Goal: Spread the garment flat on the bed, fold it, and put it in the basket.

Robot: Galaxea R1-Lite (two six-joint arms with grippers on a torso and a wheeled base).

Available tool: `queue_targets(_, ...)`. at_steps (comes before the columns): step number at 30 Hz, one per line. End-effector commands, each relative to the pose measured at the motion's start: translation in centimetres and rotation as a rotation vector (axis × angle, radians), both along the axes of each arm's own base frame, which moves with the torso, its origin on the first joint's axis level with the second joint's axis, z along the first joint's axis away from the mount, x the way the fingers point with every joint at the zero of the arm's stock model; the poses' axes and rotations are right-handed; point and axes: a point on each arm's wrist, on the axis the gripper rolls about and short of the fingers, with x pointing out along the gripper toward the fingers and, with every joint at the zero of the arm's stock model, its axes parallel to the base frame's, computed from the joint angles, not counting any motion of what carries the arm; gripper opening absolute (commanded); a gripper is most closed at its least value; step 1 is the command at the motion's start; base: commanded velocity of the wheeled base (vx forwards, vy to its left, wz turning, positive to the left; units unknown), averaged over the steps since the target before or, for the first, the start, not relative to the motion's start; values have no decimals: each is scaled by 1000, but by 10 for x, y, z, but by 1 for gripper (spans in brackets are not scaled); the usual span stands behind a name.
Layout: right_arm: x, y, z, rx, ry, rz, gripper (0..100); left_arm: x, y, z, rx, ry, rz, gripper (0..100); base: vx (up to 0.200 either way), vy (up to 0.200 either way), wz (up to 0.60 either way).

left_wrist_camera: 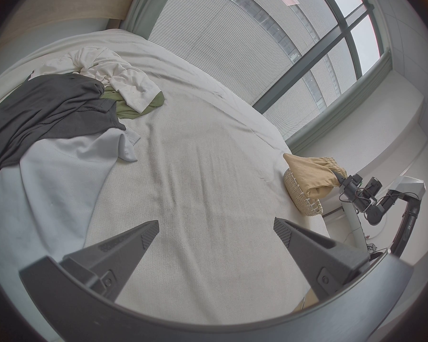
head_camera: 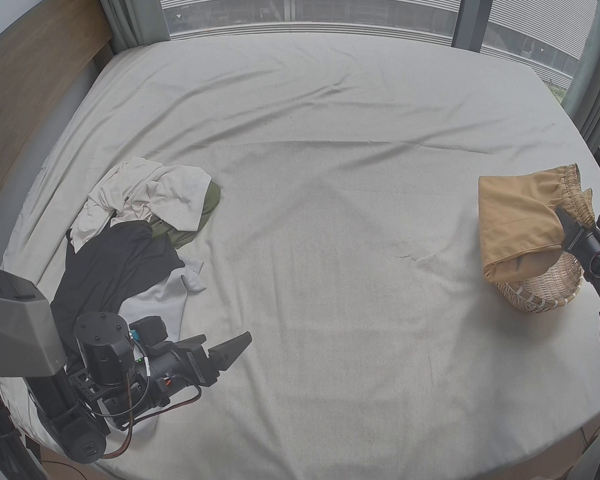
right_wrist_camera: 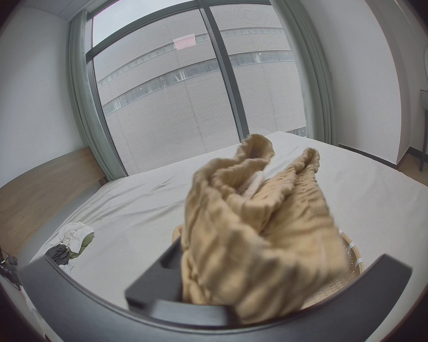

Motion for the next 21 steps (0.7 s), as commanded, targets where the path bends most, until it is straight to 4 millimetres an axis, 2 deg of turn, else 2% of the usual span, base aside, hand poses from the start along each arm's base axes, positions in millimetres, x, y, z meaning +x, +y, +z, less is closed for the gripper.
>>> queue_targets(1,-4,1,-2,2,11,2,100,0,0,0,-1,-2,-1,100,0,0,0)
queue_targets(9,-46,12,25,-33,-48,-8,100,-2,-4,2,-1,-9,-6,100,0,0,0)
queue_targets(14,-65,21,38,-38,-48,22,100,-4,-8,4,2,-21,-3,100,0,0,0)
queue_targets(16,-70,30,42,-39,-41,79,100,-7,-10,8,-5,-36,-6,100,0,0,0)
queue_targets(17,-70,46,42,-34,-19,161,100,-10,-13,13,-12,-55,-15,100,0,0,0)
queue_targets(19,-69,56,40,-29,-2,214,100,-13,-14,17,-20,-67,-23,100,0,0,0)
queue_targets(20,-69,75,32,-23,39,308,100,-17,-14,22,-24,-87,-31,100,0,0,0)
queue_targets(21,-72,85,27,-29,59,356,100,-18,-13,25,-27,-97,-26,100,0,0,0)
